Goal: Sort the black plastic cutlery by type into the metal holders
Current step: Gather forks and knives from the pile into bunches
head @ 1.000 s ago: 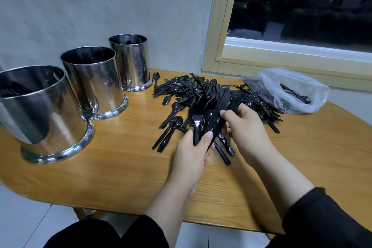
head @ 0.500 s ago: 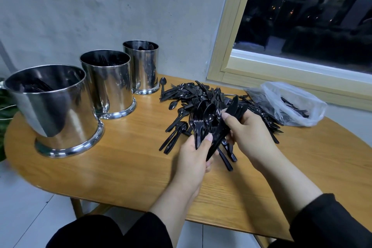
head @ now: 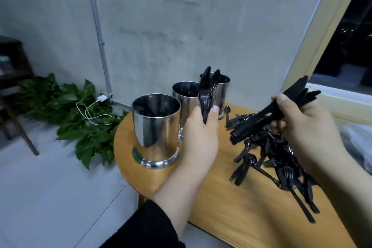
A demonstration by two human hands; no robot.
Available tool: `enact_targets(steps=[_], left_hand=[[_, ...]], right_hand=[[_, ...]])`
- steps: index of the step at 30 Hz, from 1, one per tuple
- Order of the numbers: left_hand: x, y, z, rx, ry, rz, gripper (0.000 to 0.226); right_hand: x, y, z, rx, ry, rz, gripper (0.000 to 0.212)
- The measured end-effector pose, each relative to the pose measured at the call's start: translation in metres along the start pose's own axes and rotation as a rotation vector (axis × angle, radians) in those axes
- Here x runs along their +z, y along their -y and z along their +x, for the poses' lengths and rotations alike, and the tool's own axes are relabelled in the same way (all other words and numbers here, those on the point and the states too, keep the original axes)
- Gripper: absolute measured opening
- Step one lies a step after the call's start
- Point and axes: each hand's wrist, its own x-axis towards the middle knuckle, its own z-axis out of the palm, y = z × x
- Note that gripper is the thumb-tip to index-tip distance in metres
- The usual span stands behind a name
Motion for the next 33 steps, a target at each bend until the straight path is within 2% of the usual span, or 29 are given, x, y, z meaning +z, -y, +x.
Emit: enact_targets(steps=[2, 6, 10, 12, 16, 18, 20, 23, 25, 27, 33], left_hand=[[-0.035, -0.012, 0.016, 0.011, -0.033, 0.031, 0.029], [-0.088, -0.033, 0.034, -0.101, -0.014, -0.220, 0.026], [-0.127, -0.036, 0.042, -0.130, 0.010, -0.236, 0.021], [-0.140, -0.033, 0.042, -0.156, 0.017, -0.234, 0.019], [-0.153, -0.030, 0.039, -0.221, 0.039, -0.297, 0.020], [-0.154, -0.028, 0.036, -0.238, 0.061, -0.317, 0.020], [-0.152, -0.026, 0.034, -0.252, 0.086, -0.318, 0.021], [-0.141, -0.023, 0.031, -0.280, 0.150, -0.297, 0.022], [-0.129, -0.022, 0.027, -0.303, 0.212, -0.267, 0.023], [-0.114, -0.020, 0.020, -0.312, 0.272, -0.234, 0.025], [-0.075, -0.017, 0.002, -0.300, 0.347, -0.185, 0.027]], right_hand=[[0.025, 0.017, 0.008, -0.040, 0.038, 0.016, 0.043], [0.084, 0.046, 0.029, -0.143, 0.117, -0.002, 0.048], [0.152, 0.067, 0.060, -0.219, 0.184, -0.023, 0.035], [0.183, 0.067, 0.074, -0.225, 0.243, -0.076, 0.029], [0.218, 0.060, 0.080, -0.243, 0.430, -0.332, 0.034], [0.217, 0.055, 0.075, -0.241, 0.372, -0.354, 0.046], [0.204, 0.053, 0.065, -0.241, 0.267, -0.159, 0.048], [0.176, 0.055, 0.048, -0.211, 0.368, 0.100, 0.042], [0.162, 0.054, 0.040, -0.243, 0.438, 0.082, 0.026], [0.149, 0.048, 0.038, -0.236, 0.436, 0.068, 0.013], [0.098, 0.027, 0.037, -0.191, 0.418, -0.031, 0.013]])
